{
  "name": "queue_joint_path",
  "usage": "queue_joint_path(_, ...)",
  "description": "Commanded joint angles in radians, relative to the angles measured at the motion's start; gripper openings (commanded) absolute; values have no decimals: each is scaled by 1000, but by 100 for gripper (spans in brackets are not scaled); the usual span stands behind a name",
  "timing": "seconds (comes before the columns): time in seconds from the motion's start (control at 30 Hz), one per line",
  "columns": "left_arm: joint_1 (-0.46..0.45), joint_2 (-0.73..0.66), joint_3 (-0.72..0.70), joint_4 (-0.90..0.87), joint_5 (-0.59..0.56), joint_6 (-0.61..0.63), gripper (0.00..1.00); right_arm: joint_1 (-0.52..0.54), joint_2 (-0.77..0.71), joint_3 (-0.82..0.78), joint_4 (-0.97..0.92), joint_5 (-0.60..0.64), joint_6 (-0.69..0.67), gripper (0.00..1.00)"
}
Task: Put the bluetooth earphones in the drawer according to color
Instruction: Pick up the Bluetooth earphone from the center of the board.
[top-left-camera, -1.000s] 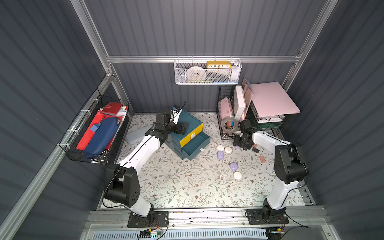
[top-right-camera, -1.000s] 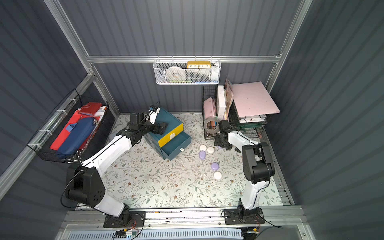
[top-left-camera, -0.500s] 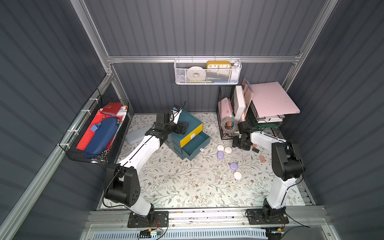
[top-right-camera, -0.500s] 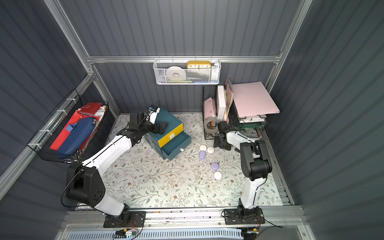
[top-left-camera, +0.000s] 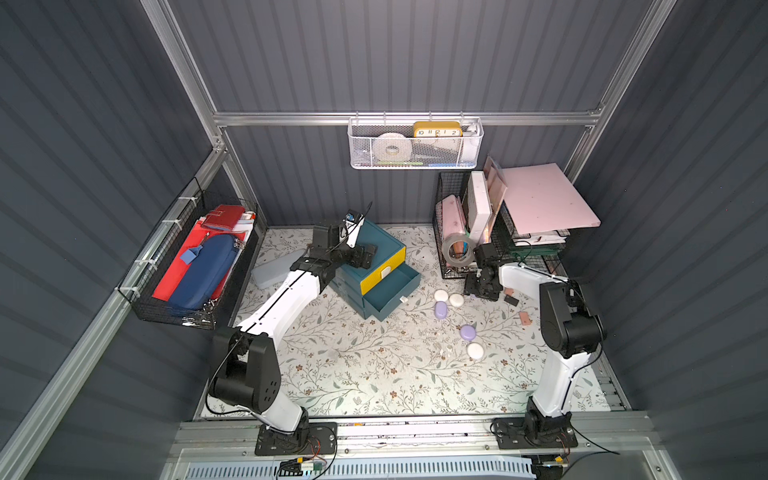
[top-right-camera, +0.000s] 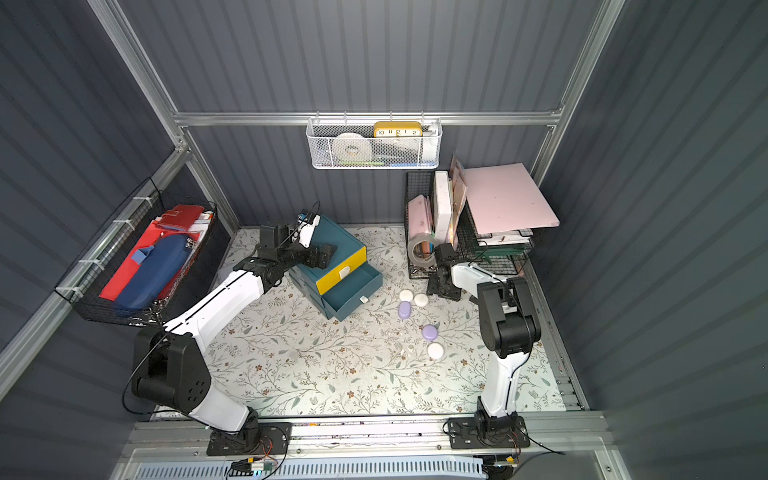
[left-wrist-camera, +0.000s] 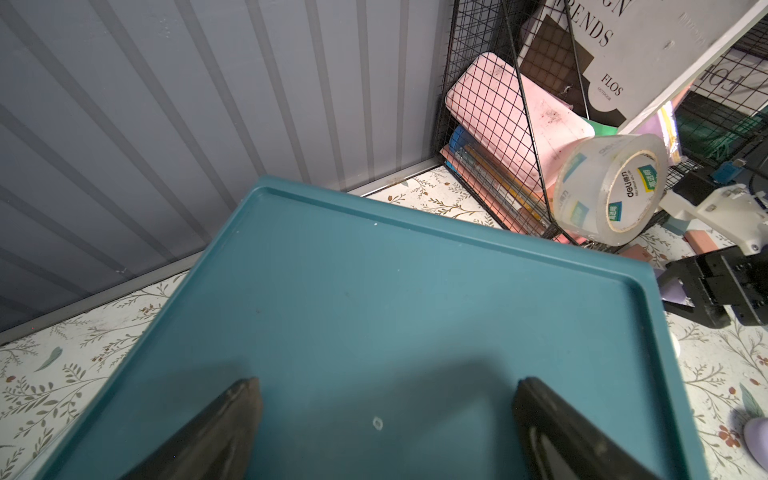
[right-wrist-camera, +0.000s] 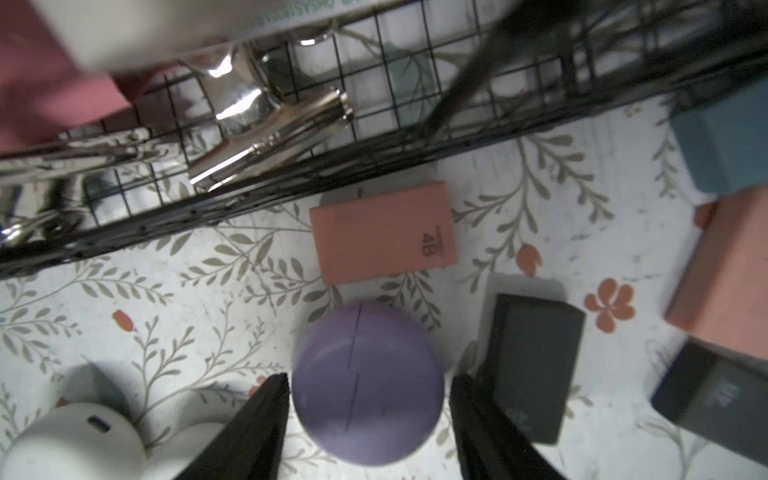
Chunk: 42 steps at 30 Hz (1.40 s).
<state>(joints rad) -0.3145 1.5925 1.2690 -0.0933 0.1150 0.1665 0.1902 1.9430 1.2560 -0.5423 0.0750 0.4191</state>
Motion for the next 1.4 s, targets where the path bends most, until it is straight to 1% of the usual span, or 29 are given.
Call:
queue_joint_path(0.0,-8,64,-33,-169,-1,4,99,-1,31,11,21,-2,-2,66)
queue_joint_path(0.3,-8,69,-32,-169,0,4,99,-1,31,2,12,-2,3,62)
queue_joint_path(0.4,-8,69,-32,-170,-1,4,99,-1,27,-4,13,-3,4,57)
queue_joint_path(0.47,-8,69,-31,-171,0,4,99,-1,26,-5,12,-3,3,51)
queue_joint_path(0.53,-8,69,-30,-171,0,3,99,-1,26,-4,10,-4,4,47)
queue_joint_path(0.77,-8,68,-29,-172,2,4,99,-1,19,-12,13,-12,7,43)
queue_joint_path(0.8,-8,69,-29,-172,3,3,99,-2,18,-13,13,-11,8,39)
queue_joint_path(0.9,-8,67,-28,-172,2,3,99,-1,7,-25,19,-21,9,25)
queue_joint_path(0.93,-8,68,-28,-172,3,4,99,-1,1,-32,23,-21,10,19)
queue_joint_path(1.0,-8,69,-28,-172,2,2,99,-2,-17,-44,26,-18,17,0)
queue_joint_path(1.27,-8,67,-27,-174,6,0,99,8,-140,-98,27,-26,31,0)
queue_joint_path(1.33,-8,67,-26,-175,8,-1,100,19,-186,-118,43,-45,20,0)
queue_joint_path(1.37,-8,67,-25,-175,8,-1,99,28,-215,-133,71,-73,-2,0)
